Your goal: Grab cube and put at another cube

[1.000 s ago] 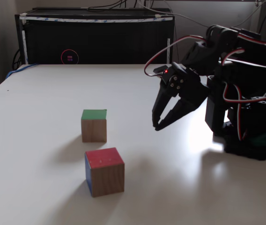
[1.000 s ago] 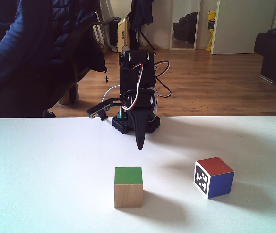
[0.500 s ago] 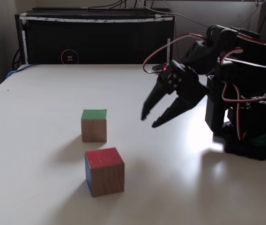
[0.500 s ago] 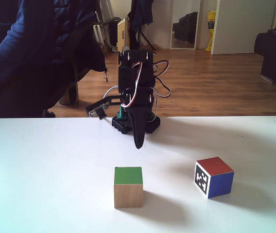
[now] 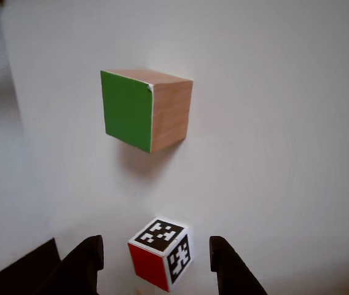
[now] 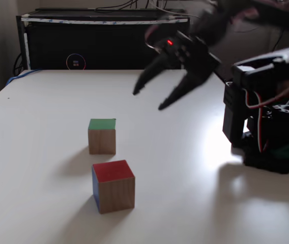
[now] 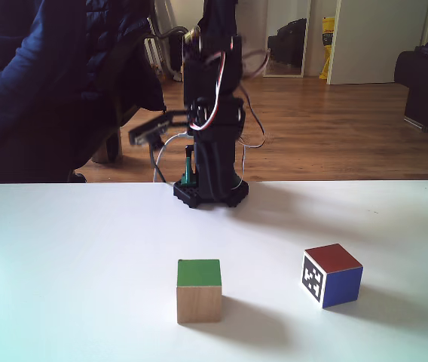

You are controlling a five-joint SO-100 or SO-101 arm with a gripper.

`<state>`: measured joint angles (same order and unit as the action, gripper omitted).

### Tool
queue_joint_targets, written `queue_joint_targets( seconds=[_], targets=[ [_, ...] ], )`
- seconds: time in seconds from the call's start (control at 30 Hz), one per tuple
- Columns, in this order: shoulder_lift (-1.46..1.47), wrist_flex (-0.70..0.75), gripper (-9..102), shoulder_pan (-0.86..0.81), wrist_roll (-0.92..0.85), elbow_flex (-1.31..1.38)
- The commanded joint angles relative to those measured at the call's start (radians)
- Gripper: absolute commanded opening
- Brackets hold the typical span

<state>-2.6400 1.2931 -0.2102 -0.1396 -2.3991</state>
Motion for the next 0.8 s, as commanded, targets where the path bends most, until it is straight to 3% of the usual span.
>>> queue_joint_targets(
  seconds=[0.0,0.23,0.77],
  targets=[
    [0.253,0.018,27,-0.011,-0.003,0.235],
    [0.526,0.049,36,-0.008,0.006,0.388],
    [0.957,0.060,40,-0.046,0.038,0.701]
  ],
)
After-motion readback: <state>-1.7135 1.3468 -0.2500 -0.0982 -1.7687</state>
